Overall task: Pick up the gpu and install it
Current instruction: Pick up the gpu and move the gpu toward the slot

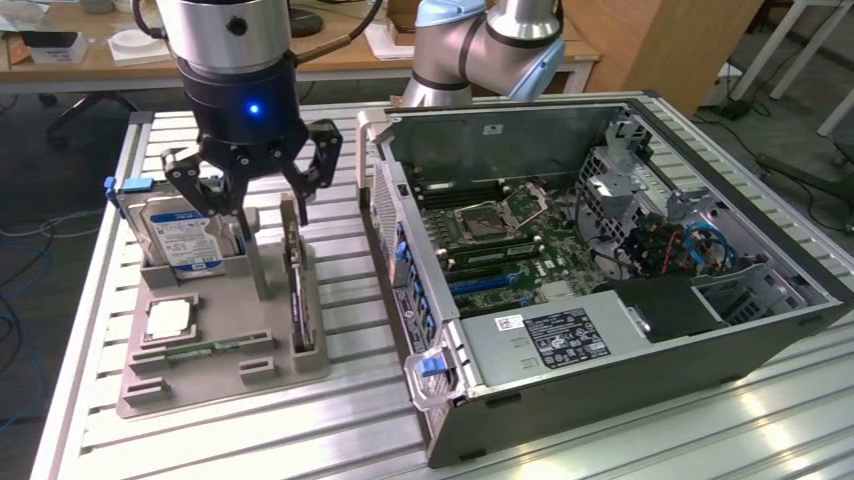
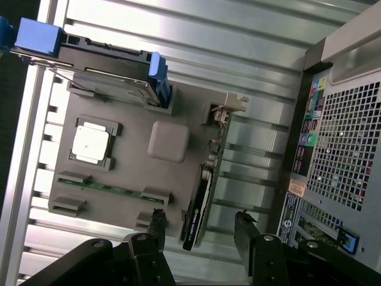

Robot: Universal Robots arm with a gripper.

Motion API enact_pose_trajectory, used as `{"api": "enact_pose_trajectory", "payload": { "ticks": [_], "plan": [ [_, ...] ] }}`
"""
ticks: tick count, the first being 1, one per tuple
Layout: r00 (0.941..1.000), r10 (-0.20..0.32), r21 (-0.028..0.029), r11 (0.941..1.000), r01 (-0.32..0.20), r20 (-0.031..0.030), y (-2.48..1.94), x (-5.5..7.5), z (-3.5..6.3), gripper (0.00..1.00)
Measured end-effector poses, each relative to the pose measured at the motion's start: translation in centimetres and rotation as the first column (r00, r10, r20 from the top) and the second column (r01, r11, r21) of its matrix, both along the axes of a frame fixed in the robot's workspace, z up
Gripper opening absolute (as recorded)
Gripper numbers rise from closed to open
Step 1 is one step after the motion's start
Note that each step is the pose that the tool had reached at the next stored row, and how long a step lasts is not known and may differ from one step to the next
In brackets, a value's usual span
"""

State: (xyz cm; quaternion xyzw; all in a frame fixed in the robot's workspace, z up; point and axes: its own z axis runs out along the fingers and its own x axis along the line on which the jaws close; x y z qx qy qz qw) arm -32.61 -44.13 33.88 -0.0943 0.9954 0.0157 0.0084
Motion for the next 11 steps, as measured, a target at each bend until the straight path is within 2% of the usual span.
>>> {"api": "enact_pose_trajectory", "payload": {
  "ticks": [11],
  "plan": [
    [1.0,0.0,0.0,1.0,0.0,0.0001,-0.07,0.0,-0.33,0.59]
  ]
}}
